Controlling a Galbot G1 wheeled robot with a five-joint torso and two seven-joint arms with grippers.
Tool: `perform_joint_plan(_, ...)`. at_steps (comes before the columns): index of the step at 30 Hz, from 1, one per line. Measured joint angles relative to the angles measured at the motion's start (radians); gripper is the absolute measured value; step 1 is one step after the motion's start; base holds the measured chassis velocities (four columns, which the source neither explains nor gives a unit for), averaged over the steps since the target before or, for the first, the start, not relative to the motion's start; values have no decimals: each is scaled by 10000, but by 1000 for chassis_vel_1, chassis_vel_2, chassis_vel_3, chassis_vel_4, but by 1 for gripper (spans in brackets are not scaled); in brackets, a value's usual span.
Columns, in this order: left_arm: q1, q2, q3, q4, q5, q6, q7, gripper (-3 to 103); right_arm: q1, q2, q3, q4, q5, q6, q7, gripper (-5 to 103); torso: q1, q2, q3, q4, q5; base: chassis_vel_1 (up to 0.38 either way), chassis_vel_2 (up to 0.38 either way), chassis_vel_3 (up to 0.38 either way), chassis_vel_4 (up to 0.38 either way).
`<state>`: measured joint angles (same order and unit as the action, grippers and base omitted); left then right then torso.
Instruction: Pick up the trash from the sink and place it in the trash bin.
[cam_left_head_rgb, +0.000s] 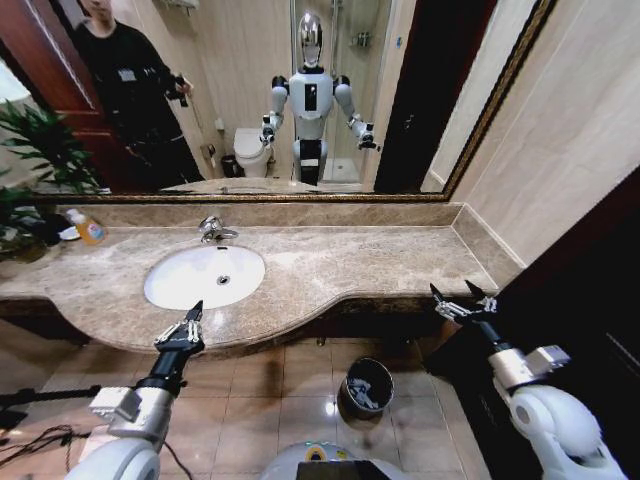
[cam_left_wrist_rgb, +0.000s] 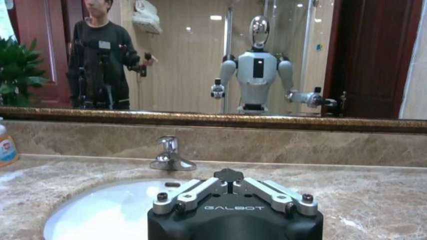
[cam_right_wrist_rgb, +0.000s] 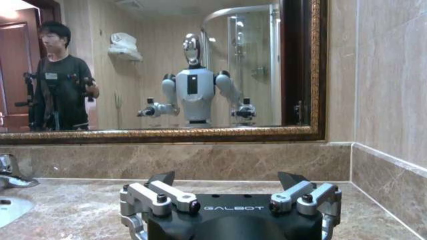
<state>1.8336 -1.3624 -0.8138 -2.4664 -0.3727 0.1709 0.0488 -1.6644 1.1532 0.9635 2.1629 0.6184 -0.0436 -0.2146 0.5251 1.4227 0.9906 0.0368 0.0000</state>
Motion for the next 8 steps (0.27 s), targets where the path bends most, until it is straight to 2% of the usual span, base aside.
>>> perform_joint_plan(8, 0, 0, 0, 0, 0, 0, 0, 0, 6, 2, -9, 0, -7, -6, 9, 100, 0, 0, 0, 0, 0, 0, 0, 0, 0)
